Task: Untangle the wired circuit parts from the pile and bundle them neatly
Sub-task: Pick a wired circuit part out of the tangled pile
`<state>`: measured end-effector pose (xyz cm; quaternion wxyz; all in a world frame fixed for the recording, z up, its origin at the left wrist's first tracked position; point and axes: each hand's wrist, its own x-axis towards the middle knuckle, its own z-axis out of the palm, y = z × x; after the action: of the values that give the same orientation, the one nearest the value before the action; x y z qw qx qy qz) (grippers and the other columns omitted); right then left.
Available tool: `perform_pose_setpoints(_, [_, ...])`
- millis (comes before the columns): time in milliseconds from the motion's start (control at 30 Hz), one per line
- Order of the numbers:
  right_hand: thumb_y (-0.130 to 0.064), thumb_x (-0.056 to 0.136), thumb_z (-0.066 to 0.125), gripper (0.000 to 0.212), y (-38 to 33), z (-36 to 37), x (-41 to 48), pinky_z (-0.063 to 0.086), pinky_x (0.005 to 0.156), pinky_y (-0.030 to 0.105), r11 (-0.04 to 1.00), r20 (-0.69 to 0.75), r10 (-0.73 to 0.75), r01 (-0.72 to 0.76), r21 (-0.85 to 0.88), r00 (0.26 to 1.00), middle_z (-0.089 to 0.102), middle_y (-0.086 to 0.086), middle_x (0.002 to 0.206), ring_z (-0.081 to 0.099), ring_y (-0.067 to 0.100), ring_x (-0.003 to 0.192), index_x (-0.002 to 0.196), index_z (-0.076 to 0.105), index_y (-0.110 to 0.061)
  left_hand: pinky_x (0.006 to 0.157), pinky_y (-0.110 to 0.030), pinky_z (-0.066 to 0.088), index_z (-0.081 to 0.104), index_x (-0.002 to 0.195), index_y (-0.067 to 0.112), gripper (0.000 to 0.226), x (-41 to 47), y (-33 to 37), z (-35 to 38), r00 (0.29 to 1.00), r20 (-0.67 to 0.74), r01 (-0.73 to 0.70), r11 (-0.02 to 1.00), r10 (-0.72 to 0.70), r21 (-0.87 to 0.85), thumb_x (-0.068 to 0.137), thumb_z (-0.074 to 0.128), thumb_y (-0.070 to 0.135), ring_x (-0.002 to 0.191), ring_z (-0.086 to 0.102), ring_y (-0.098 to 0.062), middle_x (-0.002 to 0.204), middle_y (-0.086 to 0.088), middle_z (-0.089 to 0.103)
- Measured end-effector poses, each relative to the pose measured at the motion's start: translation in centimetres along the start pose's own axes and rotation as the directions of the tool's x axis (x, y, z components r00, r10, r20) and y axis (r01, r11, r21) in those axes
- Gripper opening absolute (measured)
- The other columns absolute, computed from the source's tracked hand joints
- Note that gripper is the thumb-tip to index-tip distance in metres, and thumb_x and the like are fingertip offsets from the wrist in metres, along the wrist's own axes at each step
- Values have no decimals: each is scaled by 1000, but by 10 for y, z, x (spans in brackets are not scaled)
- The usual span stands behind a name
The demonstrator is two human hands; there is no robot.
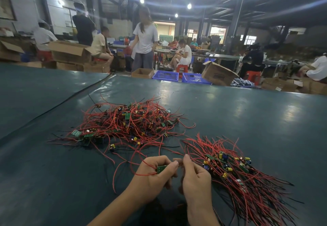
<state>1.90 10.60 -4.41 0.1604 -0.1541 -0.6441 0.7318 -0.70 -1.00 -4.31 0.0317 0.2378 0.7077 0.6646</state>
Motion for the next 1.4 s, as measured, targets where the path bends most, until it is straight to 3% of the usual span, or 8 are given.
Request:
perform_pose_setpoints(133, [-27, 99, 53, 43, -1, -14, 12, 30, 45, 24, 999, -124, 45, -42, 25, 991, 31, -6, 43, 30, 7, 38, 65, 77, -18, 53, -21, 44, 62, 66, 14, 30, -1, 3, 1, 999, 52, -17, 999, 15, 41, 94, 59, 21, 47, 51, -10, 49, 3, 55])
perform_pose_setpoints(300, [-20, 100, 53, 38, -6, -25, 23, 19, 33, 16, 973, -226, 78, -24, 229, 971, 34, -12, 41, 20, 3, 32, 68, 72, -8, 53, -23, 44, 62, 63, 14, 28, -2, 8, -2, 997, 75, -22, 1000, 22, -1, 87, 59, 28, 45, 51, -12, 47, 1, 54])
perform_pose_setpoints(433, [-37, 96, 58, 40, -3, -18, 13, 22, 38, 20, 985, -161, 35, -7, 175, 986, 30, -7, 45, 24, 5, 35, 72, 73, -9, 51, -23, 45, 63, 60, 16, 31, -1, 5, 1, 1000, -11, 4, 995, -5, -100, 88, 66, 29, 45, 51, -14, 48, -2, 56])
perform_pose_setpoints(600, [-33, 96, 55, 43, 4, 5, -7, 46, 48, 21, 997, 121, -83, 83, 6, 989, 64, 5, 53, 59, 11, 48, 62, 77, -17, 51, -22, 43, 64, 69, 3, 26, -1, 1, 0, 999, -29, -16, 998, 14, -55, 91, 61, 17, 49, 55, -13, 53, -2, 59])
perform_pose_setpoints(800, [-26, 98, 54, 39, -1, -12, 13, 27, 40, 22, 987, -181, 117, -94, 133, 976, 33, -4, 45, 28, 6, 36, 69, 78, -13, 56, -22, 44, 64, 70, 9, 26, -2, 5, 2, 998, 62, 12, 1000, -12, 5, 90, 63, 26, 50, 54, -10, 53, 1, 59])
perform_pose_setpoints(967, [-24, 99, 53, 36, -4, -28, 25, 24, 30, 17, 935, -299, 195, -85, 343, 934, 31, -9, 42, 23, 3, 33, 73, 75, -11, 56, -24, 47, 68, 65, 18, 25, -2, 5, -3, 997, 59, 44, 999, -44, 0, 86, 67, 32, 51, 56, -13, 53, -1, 60])
perform_pose_setpoints(1200, [-29, 101, 51, 45, -6, -24, 18, 20, 34, 17, 935, -282, 4, 97, 341, 959, 30, -8, 51, 21, 3, 38, 67, 78, -19, 51, -19, 53, 74, 83, 3, 32, 8, -2, -8, 919, -137, 245, 806, -370, -538, 57, 81, 20, 62, 69, -19, 78, -18, 72])
perform_pose_setpoints(1400, [-36, 97, 48, 49, -7, -19, 8, 21, 37, 18, 894, -164, -158, 212, 396, 974, 36, -3, 51, 24, 6, 39, 68, 76, -10, 48, -20, 54, 68, 86, 6, 23, 12, 5, -10, 866, -186, 230, 701, -464, -675, 79, 67, 28, 54, 66, -14, 71, -7, 71])
